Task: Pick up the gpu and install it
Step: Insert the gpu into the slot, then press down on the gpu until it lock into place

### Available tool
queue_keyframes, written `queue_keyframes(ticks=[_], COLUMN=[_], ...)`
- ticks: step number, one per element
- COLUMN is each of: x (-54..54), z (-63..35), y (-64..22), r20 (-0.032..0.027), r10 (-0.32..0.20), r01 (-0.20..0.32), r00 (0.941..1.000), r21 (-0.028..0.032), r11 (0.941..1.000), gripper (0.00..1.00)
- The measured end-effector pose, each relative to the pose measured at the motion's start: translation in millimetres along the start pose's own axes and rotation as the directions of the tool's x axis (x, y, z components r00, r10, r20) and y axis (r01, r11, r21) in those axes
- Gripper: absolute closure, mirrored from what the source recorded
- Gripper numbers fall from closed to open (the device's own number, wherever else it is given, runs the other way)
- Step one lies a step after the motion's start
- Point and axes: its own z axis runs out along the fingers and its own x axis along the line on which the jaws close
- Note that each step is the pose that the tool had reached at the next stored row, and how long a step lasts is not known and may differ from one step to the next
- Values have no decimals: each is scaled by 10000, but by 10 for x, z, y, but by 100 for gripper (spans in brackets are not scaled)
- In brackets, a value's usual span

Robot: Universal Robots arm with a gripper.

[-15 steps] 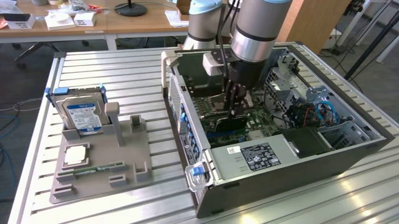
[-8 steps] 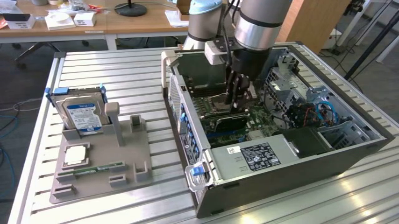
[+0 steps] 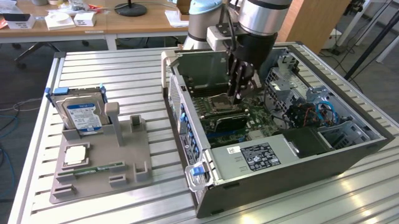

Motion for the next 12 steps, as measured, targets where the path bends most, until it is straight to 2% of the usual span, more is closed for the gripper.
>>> queue_keyframes(ticks=[6, 12], x=[-4, -4], z=[-171, -177], y=[-1, -1], r20=[0, 0], r10=[-1, -1], r01=[1, 1], r00=[10000, 10000], r21=[2, 2], r11=[10000, 10000], gripper=[66, 66])
